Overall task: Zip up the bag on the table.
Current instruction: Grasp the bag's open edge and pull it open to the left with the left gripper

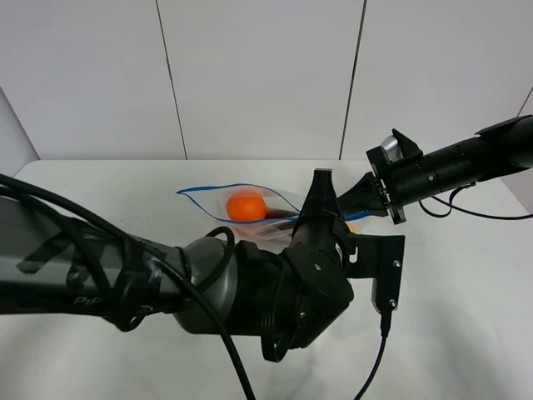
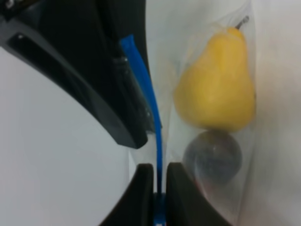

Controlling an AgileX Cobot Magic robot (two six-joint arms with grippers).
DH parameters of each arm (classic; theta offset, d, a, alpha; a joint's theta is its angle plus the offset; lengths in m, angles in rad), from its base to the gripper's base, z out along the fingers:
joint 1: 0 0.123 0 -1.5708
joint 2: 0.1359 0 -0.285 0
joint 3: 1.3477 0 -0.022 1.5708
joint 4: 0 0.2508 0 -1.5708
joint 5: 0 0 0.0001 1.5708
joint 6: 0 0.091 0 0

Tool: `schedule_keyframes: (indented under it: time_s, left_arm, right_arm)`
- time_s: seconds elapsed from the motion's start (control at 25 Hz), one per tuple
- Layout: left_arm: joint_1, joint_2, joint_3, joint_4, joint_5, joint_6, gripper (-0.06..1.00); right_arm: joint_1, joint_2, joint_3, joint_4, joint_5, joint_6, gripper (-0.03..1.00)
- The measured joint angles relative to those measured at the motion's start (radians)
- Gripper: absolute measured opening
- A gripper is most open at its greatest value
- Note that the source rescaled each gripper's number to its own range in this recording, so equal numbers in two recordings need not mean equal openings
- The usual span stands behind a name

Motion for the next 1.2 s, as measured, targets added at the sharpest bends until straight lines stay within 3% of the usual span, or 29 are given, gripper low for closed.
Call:
schedule_keyframes:
  time_s: [0.92, 1.2]
  left_arm:
    - [0.041, -0.005, 0.003, -0.123, 0.082, 0.114, 0.0]
    - [0.075, -0.087, 0.152, -0.101, 0.055, 0.107, 0.0]
  right_arm:
    - [0.0, 0.0, 0.0, -0.036, -0.001, 0.003, 0.0]
    - [-0.02, 0.0, 0.0, -0.04, 0.01, 0.003, 0.0]
